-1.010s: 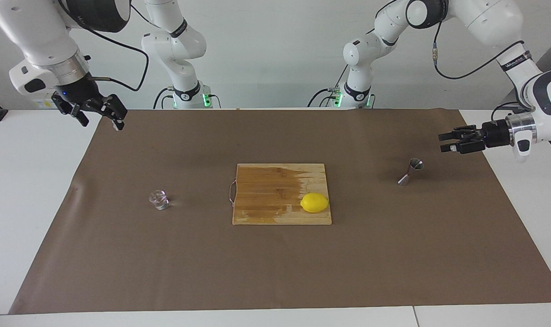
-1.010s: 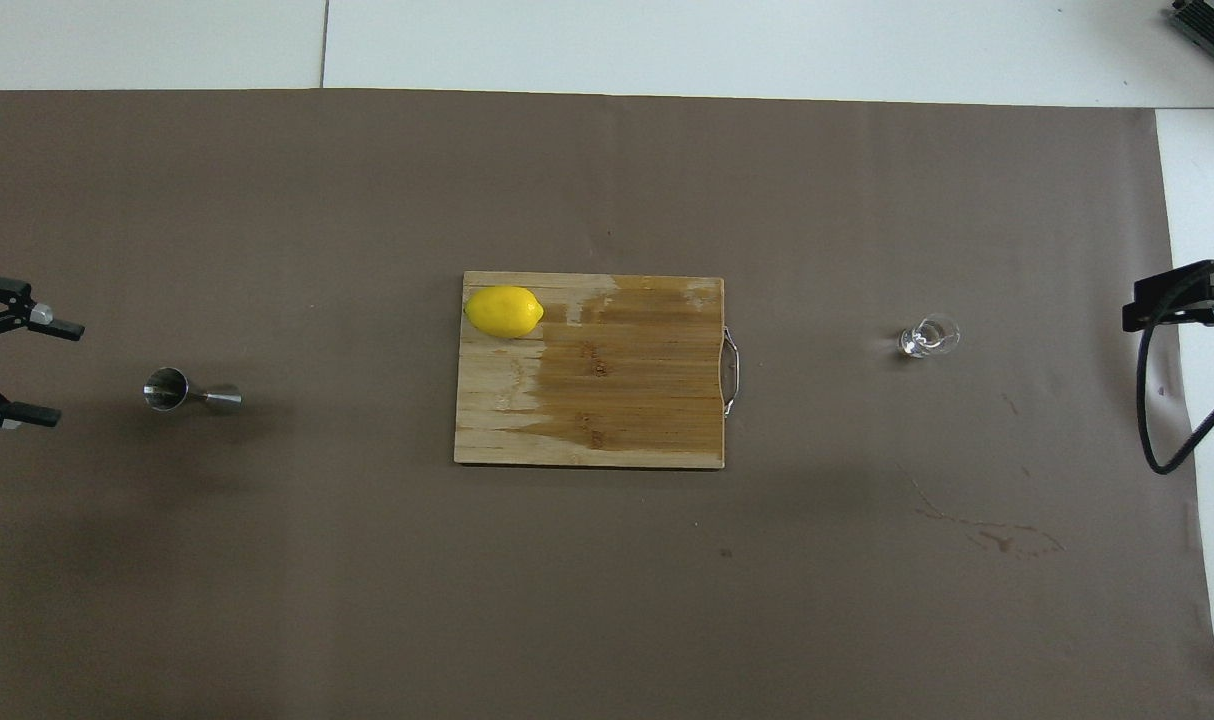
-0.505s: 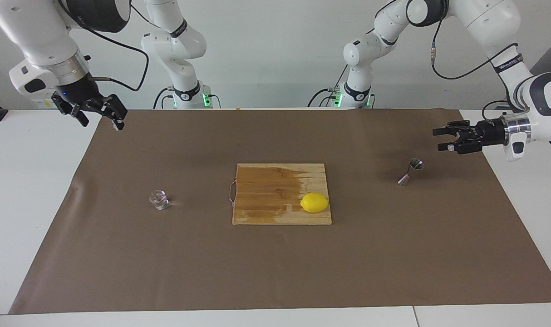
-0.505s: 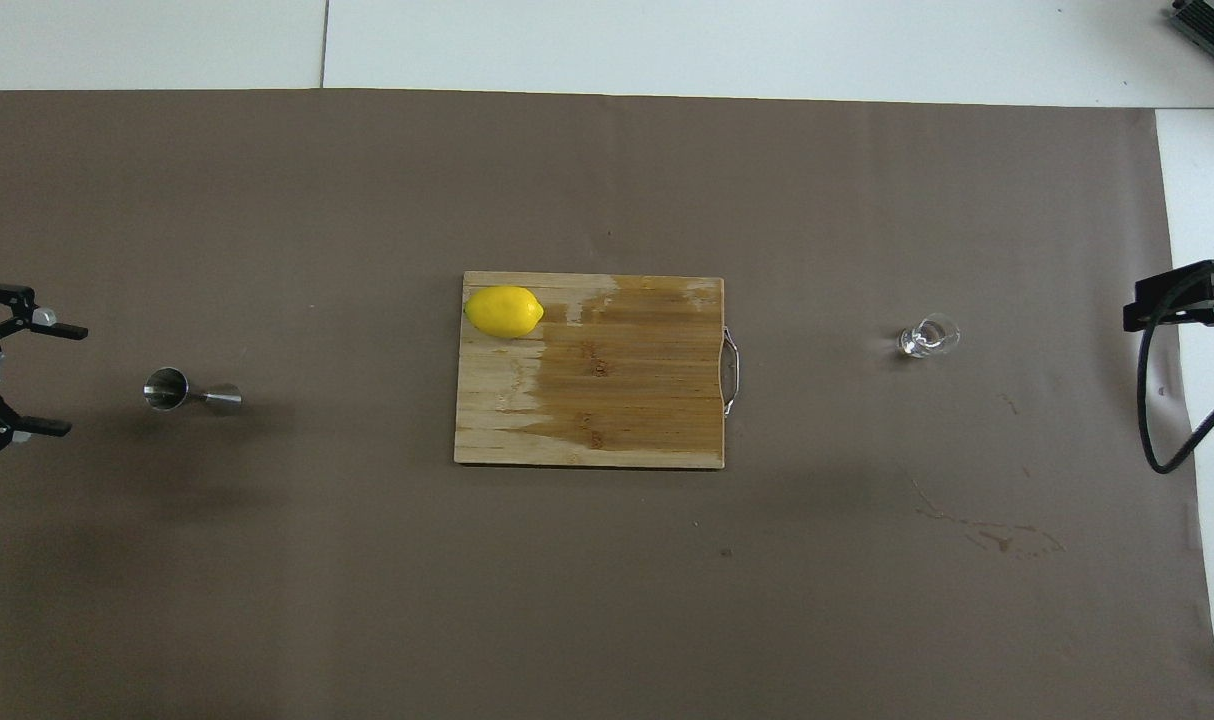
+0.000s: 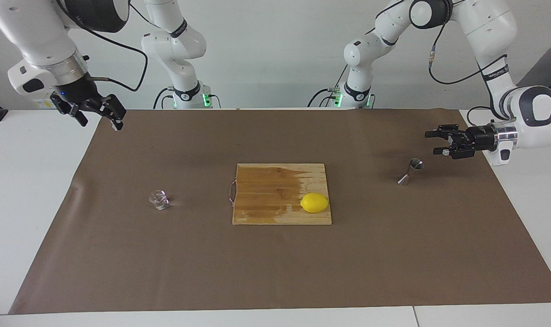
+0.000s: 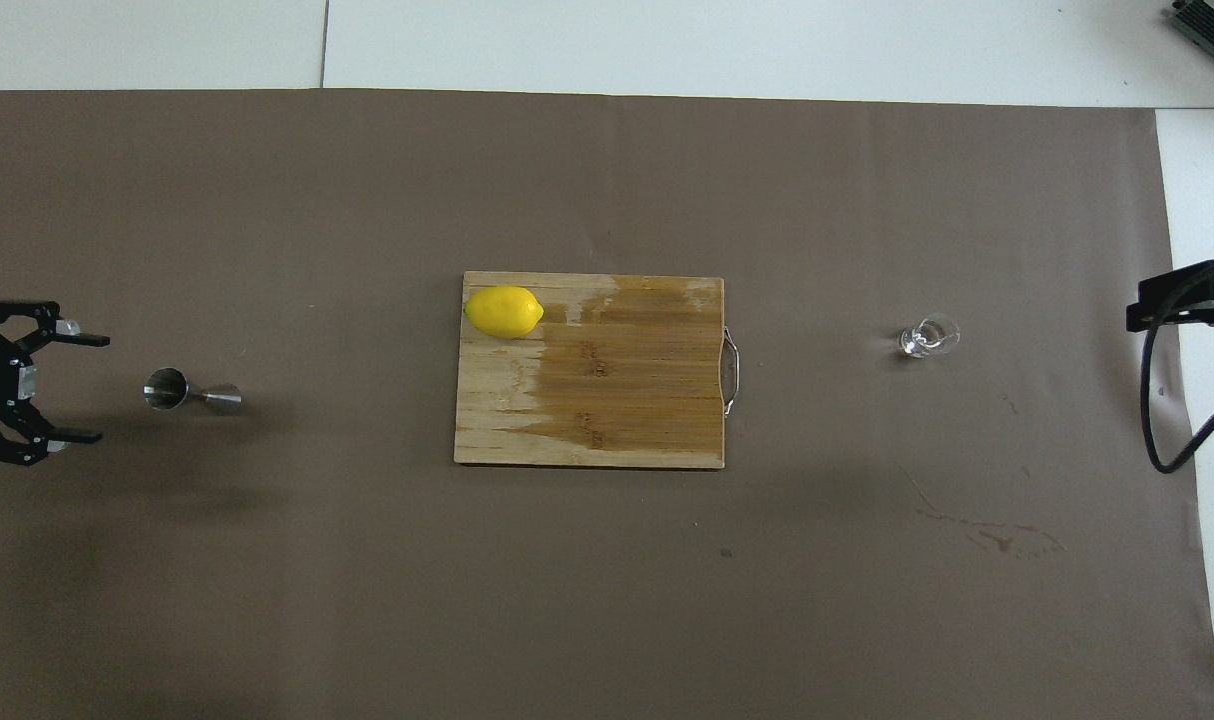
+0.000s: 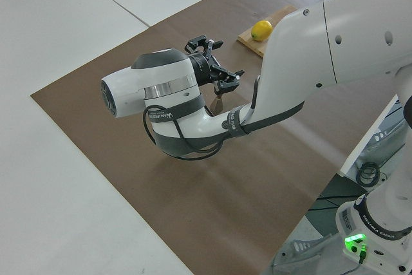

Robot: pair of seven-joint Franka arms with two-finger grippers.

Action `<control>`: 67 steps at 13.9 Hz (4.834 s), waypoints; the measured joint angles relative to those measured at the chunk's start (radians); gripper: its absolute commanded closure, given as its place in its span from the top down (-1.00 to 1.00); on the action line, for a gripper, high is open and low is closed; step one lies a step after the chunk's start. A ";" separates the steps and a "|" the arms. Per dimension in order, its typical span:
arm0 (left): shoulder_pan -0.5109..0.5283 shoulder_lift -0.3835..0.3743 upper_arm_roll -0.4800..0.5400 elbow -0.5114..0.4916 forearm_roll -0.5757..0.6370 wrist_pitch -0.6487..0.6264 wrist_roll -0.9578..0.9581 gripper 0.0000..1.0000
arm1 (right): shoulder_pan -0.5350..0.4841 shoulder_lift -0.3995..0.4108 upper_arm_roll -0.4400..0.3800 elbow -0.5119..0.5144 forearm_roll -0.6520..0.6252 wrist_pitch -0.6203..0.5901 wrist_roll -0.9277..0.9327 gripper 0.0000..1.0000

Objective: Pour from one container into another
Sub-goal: 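Open the left gripper and move it toward the small metal cup, then close the left gripper around the small metal cup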

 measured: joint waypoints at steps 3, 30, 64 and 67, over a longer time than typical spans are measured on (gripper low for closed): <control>0.022 0.059 0.001 -0.004 -0.026 0.000 0.000 1.00 | -0.004 0.000 0.000 0.000 0.000 0.000 0.000 1.00; 0.043 0.242 -0.011 -0.024 -0.146 0.077 -0.230 1.00 | -0.005 0.003 -0.003 -0.024 0.000 -0.005 0.000 1.00; 0.043 0.242 -0.023 -0.027 -0.175 0.075 -0.199 0.26 | -0.005 0.000 -0.003 -0.042 0.000 -0.006 0.000 1.00; 0.044 0.241 -0.023 -0.027 -0.176 0.075 -0.199 0.17 | -0.005 -0.001 -0.003 -0.043 0.000 -0.006 0.000 1.00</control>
